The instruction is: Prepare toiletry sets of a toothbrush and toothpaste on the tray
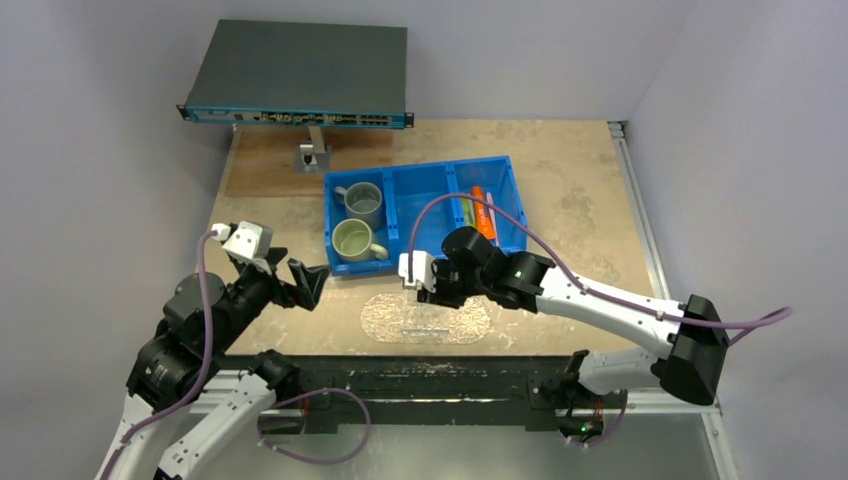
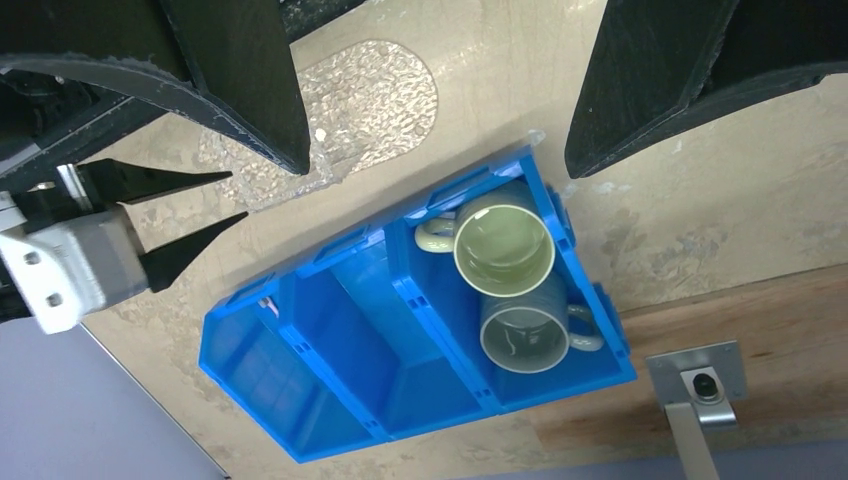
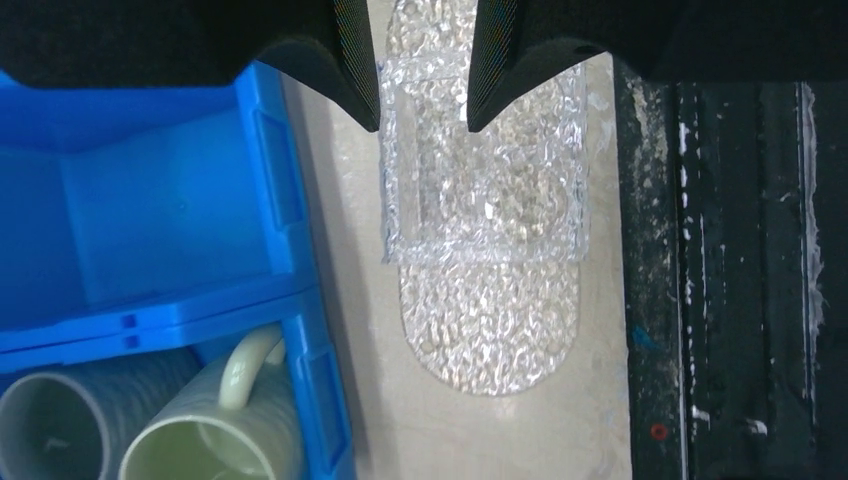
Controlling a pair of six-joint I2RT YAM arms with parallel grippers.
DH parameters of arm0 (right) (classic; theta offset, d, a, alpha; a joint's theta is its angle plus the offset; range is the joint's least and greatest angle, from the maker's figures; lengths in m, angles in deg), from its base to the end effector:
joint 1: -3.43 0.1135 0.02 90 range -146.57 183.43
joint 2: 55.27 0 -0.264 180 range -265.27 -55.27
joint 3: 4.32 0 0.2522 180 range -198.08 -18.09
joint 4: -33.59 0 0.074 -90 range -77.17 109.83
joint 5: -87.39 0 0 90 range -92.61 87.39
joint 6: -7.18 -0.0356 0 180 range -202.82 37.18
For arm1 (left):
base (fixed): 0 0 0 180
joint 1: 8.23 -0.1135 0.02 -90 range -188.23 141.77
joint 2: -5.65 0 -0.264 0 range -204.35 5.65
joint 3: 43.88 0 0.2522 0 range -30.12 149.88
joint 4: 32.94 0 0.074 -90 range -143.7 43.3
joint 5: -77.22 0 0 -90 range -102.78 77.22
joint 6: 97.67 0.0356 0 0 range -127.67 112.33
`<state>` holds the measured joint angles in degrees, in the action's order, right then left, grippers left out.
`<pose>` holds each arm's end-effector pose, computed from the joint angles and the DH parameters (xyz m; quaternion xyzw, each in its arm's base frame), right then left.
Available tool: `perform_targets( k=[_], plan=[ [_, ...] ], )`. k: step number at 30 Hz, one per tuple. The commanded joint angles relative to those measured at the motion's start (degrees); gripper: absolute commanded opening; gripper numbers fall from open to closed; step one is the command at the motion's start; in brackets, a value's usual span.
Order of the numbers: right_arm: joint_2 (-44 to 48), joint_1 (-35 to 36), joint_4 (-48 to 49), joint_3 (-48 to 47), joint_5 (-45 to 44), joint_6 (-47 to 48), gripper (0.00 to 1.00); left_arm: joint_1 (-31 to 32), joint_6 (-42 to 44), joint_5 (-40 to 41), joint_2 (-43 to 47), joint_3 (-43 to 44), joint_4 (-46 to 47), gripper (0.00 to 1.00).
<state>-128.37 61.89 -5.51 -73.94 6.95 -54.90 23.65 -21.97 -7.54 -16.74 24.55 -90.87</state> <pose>0.1390 0.2377 0.2770 -0.6489 0.6423 0.1791 0.3665 0.0510 -0.0279 0.3730 0.0901 0.7710 -0.2142 0.5929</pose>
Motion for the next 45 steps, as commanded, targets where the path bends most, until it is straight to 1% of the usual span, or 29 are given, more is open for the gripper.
perform_targets(
  k=[1,4,9,13,17,20,28,34,41,45],
  plan=[
    [1.14,0.25,-0.7,-5.89,-1.93,-1.25,0.4,-0.41,-2.13,3.09,-0.78,-0.75,2.27,1.0],
    [1.03,0.25,1.46,-7.86,-4.51,-3.24,0.4,-0.44,-2.79,3.2,-1.96,-0.76,2.26,1.0],
    [-0.55,0.18,5.75,-11.21,-5.44,-9.24,0.42,-0.41,-3.25,2.11,-4.22,-0.06,1.89,1.0],
    [-5.28,0.19,4.21,-17.69,-7.01,-10.67,0.42,-0.41,-3.35,1.89,-4.93,0.26,1.21,1.0],
    [-10.82,0.26,3.07,-24.04,-6.77,-13.03,0.45,-0.41,-3.42,3.95,-3.93,0.17,0.86,1.0],
    [-15.01,0.24,1.98,-28.72,-6.11,-13.22,0.45,-0.41,-3.74,6.48,-2.33,-0.17,0.72,1.0],
    [-25.0,0.55,0.97,-37.37,-5.62,-15.24,0.45,-0.78,-4.22,13.27,2.04,-0.6,0.29,1.0],
    [-31.94,1.86,-0.54,-43.46,-6.69,-15.44,0.46,-1.22,-4.34,14.53,3.72,-0.92,0.33,1.0],
    [-39.28,2.7,-2.95,-50.25,-7.79,-14.74,0.47,-1.51,-4.33,14.2,3.94,-0.83,0.27,1.0],
    [-42.63,2.95,-2.96,-51.97,-8.22,-13.64,0.48,-1.73,-4.35,13.93,4.19,-0.84,0.37,1.0]
  ],
)
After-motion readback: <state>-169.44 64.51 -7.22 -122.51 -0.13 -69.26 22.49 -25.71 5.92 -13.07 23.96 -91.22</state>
